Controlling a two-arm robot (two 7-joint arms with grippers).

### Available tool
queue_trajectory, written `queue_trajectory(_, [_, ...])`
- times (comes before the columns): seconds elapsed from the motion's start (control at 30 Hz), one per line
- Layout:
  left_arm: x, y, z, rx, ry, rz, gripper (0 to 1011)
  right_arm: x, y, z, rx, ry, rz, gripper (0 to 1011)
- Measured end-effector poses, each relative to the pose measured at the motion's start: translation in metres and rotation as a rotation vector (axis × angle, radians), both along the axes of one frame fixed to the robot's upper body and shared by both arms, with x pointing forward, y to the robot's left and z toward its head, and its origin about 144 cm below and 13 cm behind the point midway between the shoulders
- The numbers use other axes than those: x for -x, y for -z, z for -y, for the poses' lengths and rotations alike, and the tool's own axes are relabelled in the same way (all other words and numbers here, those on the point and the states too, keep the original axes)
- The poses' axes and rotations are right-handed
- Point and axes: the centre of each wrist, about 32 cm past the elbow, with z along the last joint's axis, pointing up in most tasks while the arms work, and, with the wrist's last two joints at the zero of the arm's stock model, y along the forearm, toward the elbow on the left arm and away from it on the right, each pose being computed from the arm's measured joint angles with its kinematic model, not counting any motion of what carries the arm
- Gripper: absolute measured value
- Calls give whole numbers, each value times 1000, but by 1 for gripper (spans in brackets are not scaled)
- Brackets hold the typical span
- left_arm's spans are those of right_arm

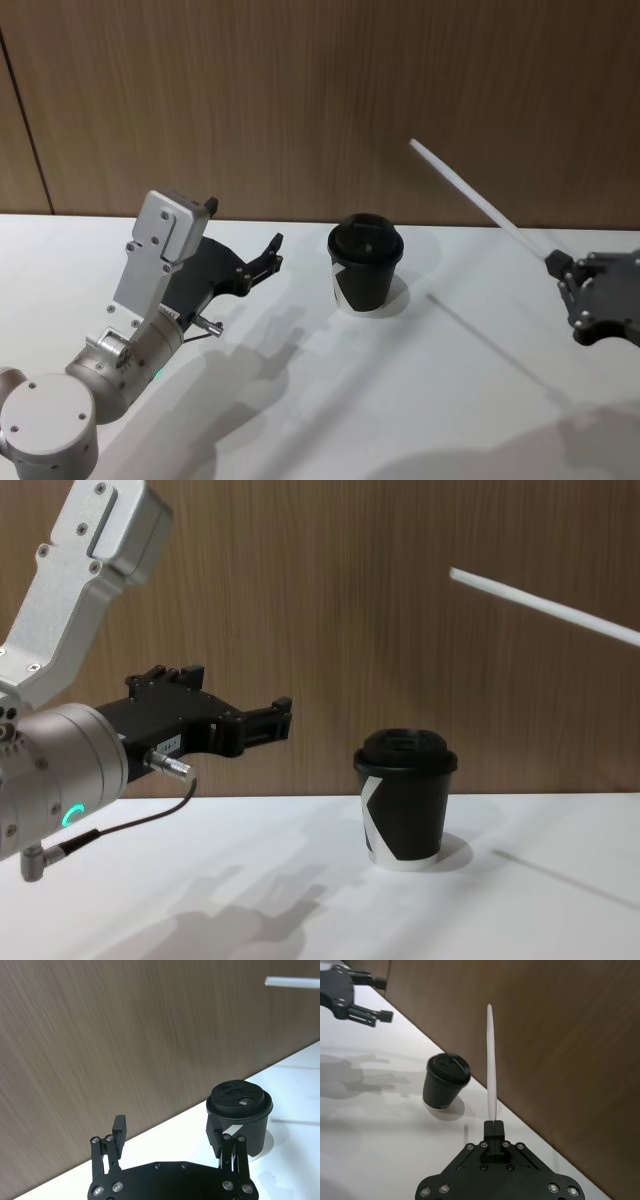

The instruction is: Pick up the straw with one hand, pass it to the other hand, and insert it into the cup.

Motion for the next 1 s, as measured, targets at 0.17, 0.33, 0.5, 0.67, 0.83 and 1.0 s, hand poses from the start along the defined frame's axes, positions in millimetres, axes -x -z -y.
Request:
queue_trajectory(0.17, [0, 0, 0, 0, 0, 0, 1002, -4, -12, -4, 15, -81, 28, 0])
queue_trajectory(0.33, [0, 0, 0, 0, 0, 0, 1002, -8, -23, -10, 29, -154, 51, 0])
queue_trajectory(0.5, [0, 0, 0, 0, 0, 0, 1002, -10, -29, -14, 36, -199, 64, 1])
queue_trajectory(0.67, [0, 0, 0, 0, 0, 0, 1002, -12, -34, -16, 39, -234, 76, 0])
queue_trajectory(0.83, [0, 0, 0, 0, 0, 0, 1002, -14, -37, -18, 38, -262, 84, 1])
queue_trajectory(1.0, [0, 0, 0, 0, 0, 0, 1002, -16, -38, -20, 36, -287, 86, 1])
